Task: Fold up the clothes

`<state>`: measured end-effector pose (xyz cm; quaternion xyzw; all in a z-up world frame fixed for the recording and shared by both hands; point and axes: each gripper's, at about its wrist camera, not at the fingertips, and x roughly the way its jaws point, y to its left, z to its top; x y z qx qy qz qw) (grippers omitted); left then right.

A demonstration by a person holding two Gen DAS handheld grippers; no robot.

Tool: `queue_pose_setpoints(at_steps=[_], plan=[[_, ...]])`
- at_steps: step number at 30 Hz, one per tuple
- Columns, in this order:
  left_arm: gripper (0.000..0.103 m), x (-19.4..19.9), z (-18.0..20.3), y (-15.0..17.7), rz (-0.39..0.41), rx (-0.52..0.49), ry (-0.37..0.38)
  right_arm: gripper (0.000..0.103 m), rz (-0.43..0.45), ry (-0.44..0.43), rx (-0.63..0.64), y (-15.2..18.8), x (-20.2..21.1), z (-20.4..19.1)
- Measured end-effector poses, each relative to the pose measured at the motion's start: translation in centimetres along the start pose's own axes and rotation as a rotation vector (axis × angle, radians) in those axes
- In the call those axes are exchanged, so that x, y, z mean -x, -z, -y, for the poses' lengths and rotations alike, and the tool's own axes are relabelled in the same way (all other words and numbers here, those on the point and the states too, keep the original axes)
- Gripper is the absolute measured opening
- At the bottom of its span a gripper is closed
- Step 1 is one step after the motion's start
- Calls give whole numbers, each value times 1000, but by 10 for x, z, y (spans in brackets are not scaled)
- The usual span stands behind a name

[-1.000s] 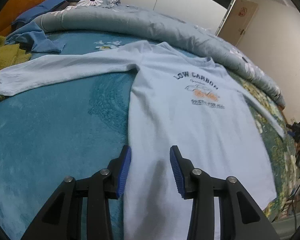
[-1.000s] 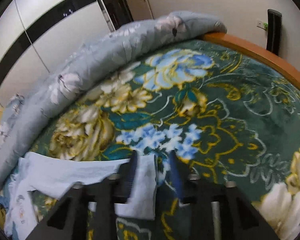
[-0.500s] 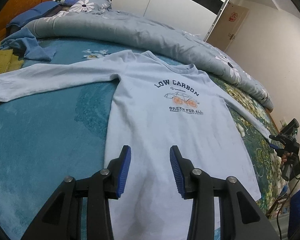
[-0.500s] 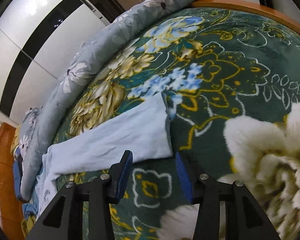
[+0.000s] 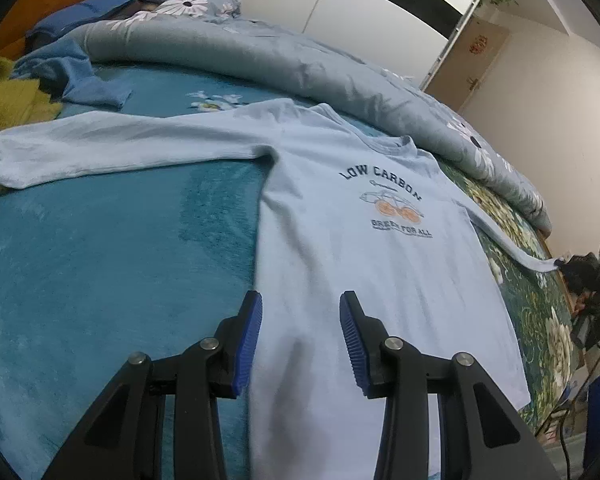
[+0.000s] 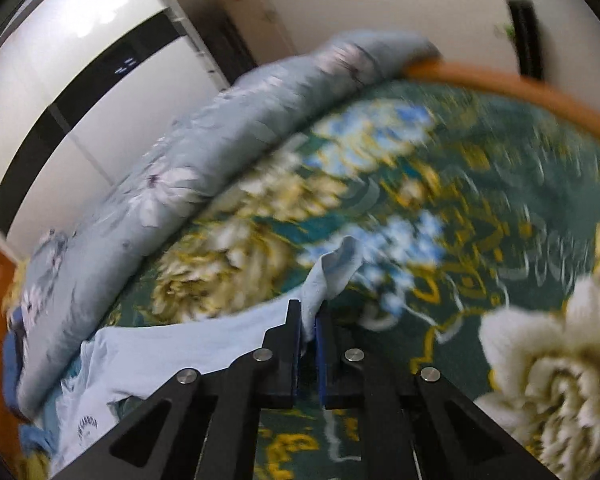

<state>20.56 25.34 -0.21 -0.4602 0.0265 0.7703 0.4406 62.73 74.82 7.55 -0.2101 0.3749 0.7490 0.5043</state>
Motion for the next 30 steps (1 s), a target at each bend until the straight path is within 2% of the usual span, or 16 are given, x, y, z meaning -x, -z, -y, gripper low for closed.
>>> queue_pose_setpoints(at_steps=[6,12,18,21,26,30], plan=[[42,11,-22,-5,26,24,4,7,69,-104,193,-13,38,-109],[42,28,-59,-14,64,70,-6,7,110,-300,397,9,72,-268],[42,42,-102,-16,85,125,-20,7,57,-415,588,98,59,-418],[42,44,-120,-14,83,152,-23,7,-42,-426,645,159,24,-465],[42,44,-144,-10,72,173,-41,7,-230,-384,708,250,-39,-500],[42,40,-156,-9,66,183,-47,7,-288,-353,750,289,-63,-509]])
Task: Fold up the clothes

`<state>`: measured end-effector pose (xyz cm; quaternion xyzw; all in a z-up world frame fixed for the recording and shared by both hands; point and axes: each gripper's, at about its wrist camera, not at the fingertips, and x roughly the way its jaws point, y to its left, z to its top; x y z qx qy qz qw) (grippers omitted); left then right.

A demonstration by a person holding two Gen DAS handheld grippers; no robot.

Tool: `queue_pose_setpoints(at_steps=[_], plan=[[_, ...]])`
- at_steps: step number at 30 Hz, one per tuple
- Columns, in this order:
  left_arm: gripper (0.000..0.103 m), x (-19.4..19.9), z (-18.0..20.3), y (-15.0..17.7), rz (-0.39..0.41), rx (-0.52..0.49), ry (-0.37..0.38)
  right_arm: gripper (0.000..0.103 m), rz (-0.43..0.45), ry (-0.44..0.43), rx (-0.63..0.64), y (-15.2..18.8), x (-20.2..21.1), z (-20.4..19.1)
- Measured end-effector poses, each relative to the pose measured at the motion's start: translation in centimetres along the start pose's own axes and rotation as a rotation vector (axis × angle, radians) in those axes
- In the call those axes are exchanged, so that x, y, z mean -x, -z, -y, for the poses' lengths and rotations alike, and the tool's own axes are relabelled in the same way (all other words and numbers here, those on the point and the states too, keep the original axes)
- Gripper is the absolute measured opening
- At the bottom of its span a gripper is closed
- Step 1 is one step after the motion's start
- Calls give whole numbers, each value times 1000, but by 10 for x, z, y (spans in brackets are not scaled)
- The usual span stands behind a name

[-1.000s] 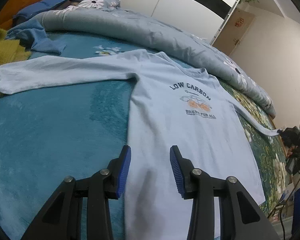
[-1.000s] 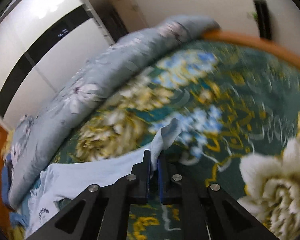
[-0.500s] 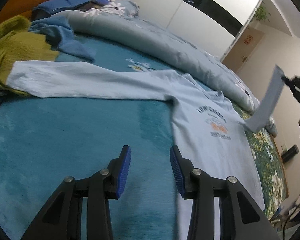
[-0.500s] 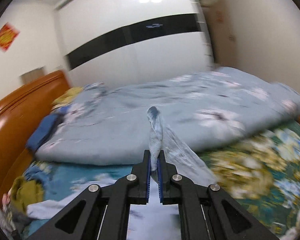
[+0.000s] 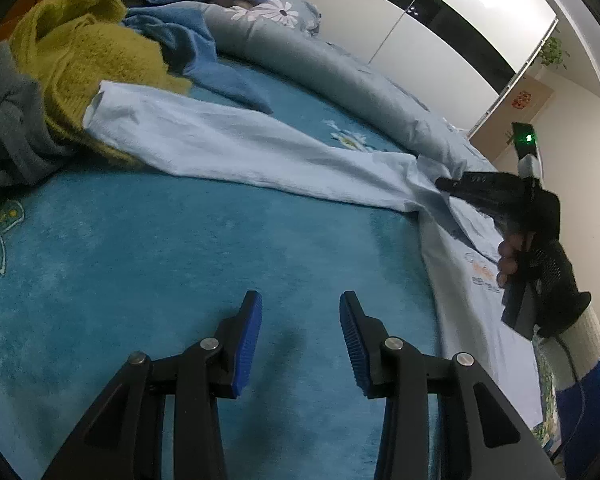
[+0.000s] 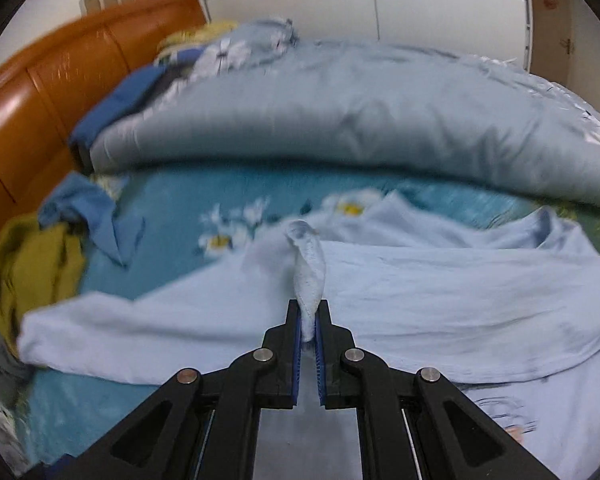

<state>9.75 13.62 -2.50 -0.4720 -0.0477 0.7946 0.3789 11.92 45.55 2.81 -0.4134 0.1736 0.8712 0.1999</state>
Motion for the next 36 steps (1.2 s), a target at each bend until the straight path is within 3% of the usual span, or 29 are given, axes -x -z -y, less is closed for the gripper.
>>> queue_pose_setpoints(at_steps=[7,12,14,17,20,24,26,31,36], plan=[[42,-15,1,-12,-13,14,26,13,-32,29,79,8,-12,-12],[42,-29,32,-41,-19,-19,87,38,-15,-164,104,8,14,-11],[42,-39,47,-55,-23,-32,109,39,14,-234,120,8,34,-6],[42,-65,74,-78,-51,-36,146,44,100,-179,157,10,71,34],[42,-98,102,-98,-94,-42,171,49,146,-53,105,19,97,105],[42,-141,129,-112,-163,-49,174,49,124,154,-77,46,113,223],[42,-160,138,-115,-188,-56,134,49,81,205,-148,63,110,266],[42,-186,159,-117,-212,-129,42,49,58,146,-240,78,92,298],[42,-191,165,-113,-187,-181,-28,49,40,134,-174,76,71,284]])
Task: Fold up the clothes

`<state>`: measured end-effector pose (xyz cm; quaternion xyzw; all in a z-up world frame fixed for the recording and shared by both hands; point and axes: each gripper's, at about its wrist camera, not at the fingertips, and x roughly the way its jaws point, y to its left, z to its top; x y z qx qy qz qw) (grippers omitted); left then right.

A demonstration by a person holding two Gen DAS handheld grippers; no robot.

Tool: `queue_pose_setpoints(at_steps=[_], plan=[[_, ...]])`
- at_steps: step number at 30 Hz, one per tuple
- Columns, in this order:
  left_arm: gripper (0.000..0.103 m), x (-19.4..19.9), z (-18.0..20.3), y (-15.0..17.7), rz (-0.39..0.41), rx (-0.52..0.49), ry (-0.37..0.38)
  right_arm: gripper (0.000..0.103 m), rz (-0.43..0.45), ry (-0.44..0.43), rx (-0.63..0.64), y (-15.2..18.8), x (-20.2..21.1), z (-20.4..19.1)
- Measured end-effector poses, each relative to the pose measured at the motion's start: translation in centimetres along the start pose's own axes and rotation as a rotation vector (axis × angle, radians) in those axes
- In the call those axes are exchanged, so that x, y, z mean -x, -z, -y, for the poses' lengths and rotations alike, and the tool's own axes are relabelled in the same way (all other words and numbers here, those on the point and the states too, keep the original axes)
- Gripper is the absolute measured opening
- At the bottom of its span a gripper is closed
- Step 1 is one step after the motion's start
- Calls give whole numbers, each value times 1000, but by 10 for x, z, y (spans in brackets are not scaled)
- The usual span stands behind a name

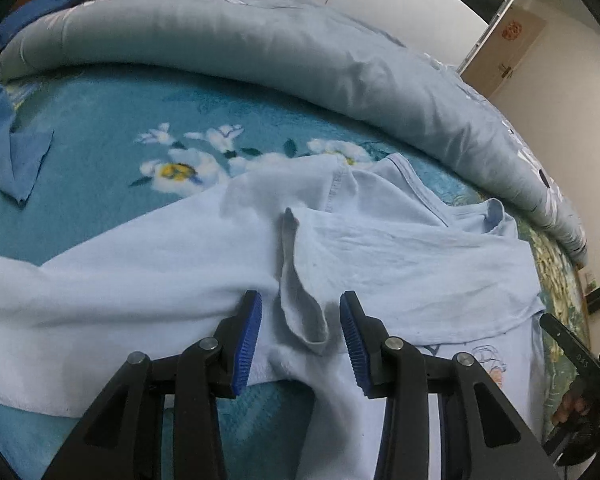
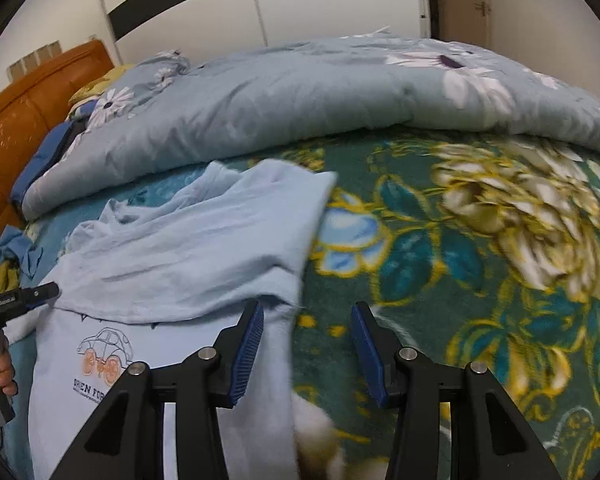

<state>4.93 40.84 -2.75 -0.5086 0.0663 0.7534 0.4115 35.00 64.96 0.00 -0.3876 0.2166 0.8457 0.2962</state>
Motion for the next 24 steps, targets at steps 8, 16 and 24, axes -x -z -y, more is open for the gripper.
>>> queue_pose_setpoints(at_steps=[8,16,24], plan=[[42,-1,-1,2,6,-19,-24,49,42,122,21,5,0,8],[42,7,4,4,26,-18,-20,49,44,122,-1,6,7,16],[42,106,-45,52,205,115,40,49,143,50,121,17,70,-22]])
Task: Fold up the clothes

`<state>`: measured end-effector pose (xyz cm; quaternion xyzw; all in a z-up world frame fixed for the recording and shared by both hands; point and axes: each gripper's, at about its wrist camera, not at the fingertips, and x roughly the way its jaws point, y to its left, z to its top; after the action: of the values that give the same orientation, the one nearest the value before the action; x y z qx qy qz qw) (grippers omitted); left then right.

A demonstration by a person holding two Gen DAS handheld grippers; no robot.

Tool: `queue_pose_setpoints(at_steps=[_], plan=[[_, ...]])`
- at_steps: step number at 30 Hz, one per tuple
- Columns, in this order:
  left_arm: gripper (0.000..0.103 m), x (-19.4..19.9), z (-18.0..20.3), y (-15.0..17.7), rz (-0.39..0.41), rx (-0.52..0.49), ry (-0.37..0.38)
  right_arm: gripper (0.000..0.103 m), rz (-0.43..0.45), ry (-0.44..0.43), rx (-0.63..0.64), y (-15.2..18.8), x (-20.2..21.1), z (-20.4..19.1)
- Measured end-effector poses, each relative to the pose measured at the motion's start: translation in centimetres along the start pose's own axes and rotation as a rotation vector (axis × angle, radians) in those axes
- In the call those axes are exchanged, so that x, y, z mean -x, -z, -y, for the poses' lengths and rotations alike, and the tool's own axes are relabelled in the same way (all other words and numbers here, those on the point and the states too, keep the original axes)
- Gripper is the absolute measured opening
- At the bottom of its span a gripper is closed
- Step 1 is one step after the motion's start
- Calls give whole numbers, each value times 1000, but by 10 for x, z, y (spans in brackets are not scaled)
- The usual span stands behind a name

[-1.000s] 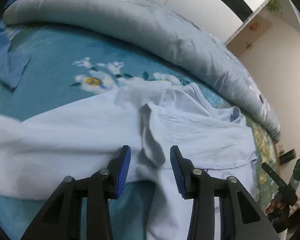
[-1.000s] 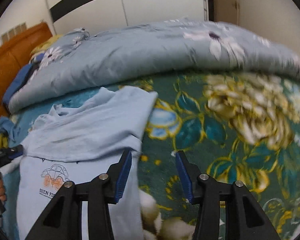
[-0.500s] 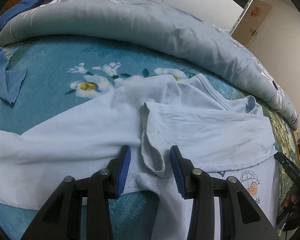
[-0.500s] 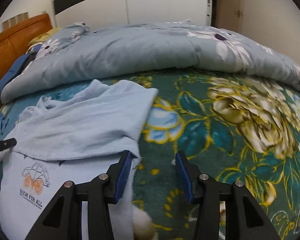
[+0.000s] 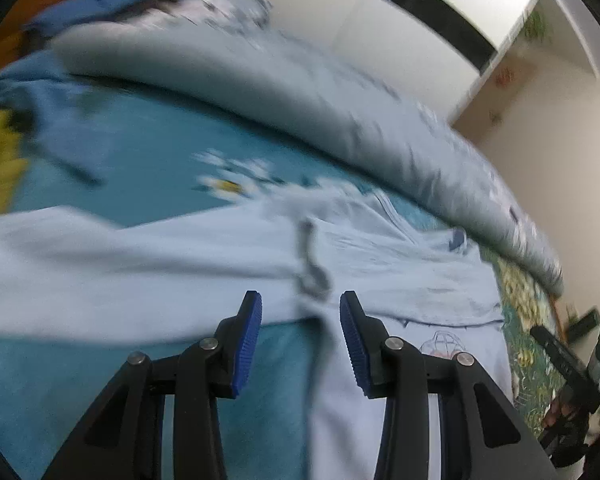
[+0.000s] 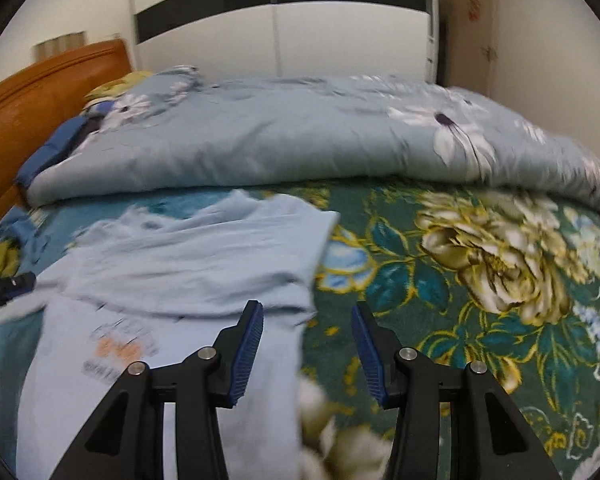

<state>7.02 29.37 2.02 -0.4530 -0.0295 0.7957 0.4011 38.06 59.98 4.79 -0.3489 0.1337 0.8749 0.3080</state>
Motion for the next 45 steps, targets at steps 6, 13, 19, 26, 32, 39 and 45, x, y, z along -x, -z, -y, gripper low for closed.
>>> queue_pose_setpoints(at_steps=[6,13,19,26,32,39,45], plan=[[49,86,-92,32,153,108,-209,50,3,-87,85,21,31,-42],[50,130,-161,16,257,135,-304,50,-6,-131,122,26,42,-76],[50,109,-190,1,178,141,-331,50,-18,-139,129,25,39,-87],[50,91,-207,0,155,186,-297,50,-33,-150,114,25,33,-91],[5,91,-203,0,183,189,-320,50,-36,-154,113,27,34,-91],[3,108,-177,-8,240,169,-323,49,-23,-166,99,29,38,-81],[3,107,-47,-52,284,-47,-105,50,-9,-174,15,29,35,-55]])
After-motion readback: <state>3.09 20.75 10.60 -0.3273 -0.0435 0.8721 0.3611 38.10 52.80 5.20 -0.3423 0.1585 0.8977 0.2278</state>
